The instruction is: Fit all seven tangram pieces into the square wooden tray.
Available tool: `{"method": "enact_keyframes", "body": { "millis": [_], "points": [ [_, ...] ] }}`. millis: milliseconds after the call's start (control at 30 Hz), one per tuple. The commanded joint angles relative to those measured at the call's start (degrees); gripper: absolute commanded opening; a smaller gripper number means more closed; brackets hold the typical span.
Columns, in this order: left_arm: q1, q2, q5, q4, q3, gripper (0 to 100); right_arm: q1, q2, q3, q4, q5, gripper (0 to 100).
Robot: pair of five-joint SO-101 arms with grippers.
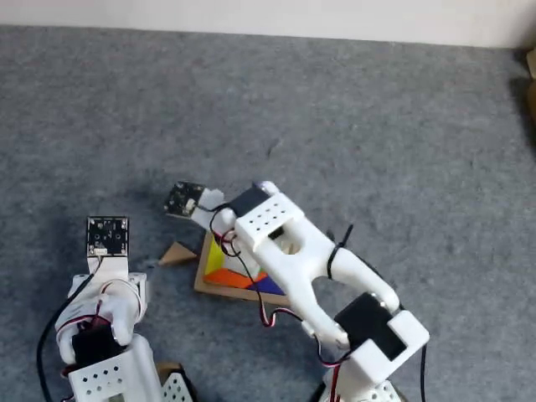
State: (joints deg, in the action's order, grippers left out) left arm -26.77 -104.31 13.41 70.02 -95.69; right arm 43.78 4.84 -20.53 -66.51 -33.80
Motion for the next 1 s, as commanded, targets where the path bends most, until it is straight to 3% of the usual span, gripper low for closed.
{"method": "enact_keyframes", "body": {
  "millis": [0,667,967],
  "points": [
    [-0.66,0.04,0.53,-0.18,1.01,27,-4.0,-0.66,-0.48,2.15,0.79,4.1],
    [-0.66,0.04,0.44,-0.18,1.01,27,-14.73,5.85,-0.22,2.24,-7.74,4.1],
    [-0.66,0.04,0.44,-0.18,1.01,27,-10.68,-7.78,-0.48,1.8,-7.3,4.1]
  ]
}}
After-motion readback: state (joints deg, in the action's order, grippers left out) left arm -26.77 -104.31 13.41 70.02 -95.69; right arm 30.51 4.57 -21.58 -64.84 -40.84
